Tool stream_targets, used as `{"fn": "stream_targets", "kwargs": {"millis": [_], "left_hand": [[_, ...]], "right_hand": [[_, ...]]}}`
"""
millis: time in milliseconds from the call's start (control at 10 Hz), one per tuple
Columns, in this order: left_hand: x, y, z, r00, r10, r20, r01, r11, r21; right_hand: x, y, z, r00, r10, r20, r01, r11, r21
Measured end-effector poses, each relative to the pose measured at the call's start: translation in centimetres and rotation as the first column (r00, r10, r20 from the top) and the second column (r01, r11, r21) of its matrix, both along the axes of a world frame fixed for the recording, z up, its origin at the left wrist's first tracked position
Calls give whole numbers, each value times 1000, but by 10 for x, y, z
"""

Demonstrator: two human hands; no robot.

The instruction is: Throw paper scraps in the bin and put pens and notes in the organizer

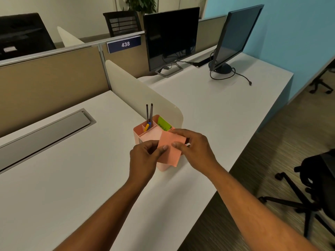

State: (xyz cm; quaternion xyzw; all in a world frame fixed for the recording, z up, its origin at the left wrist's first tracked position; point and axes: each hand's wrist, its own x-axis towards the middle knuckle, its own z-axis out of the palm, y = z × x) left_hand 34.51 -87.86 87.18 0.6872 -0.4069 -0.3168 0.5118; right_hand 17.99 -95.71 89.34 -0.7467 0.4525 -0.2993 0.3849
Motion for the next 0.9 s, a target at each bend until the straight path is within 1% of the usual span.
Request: {"fn": "stream_targets", "kwargs": {"millis": [100, 200, 300, 400, 500, 600, 700, 800, 900], "left_hand": [[-4, 1, 4, 997, 41, 59, -41, 999, 4], [1, 7, 8, 988, 125, 91, -122, 992, -32], [7, 13, 10, 982, 168, 84, -164, 985, -52], [11, 16, 11, 978, 183, 102, -178, 983, -52], [12, 17, 12, 978, 178, 109, -173, 984, -49], [14, 19, 14, 977, 176, 116, -172, 984, -44], [14, 20, 14, 976, 183, 119, -178, 983, -53], [18, 25, 17, 974, 185, 129, -181, 982, -47], [22, 33, 17, 964, 232, 132, -227, 972, -53]], "right_hand": [[-10, -11, 7, 977, -204, 66, 206, 978, -38], [-18, -33, 13, 931, -327, 164, 345, 934, -98], [-16, -49, 11, 912, -393, 117, 409, 893, -188], [-5, -56, 1, 918, -397, 3, 384, 884, -268], [4, -59, -18, 918, -387, -89, 349, 892, -287], [12, -58, -36, 922, -343, -182, 289, 919, -267], [14, -57, -54, 888, -327, -322, 232, 925, -300], [12, -53, -62, 867, -339, -366, 230, 923, -310], [13, -52, -62, 882, -357, -306, 251, 908, -335]]}}
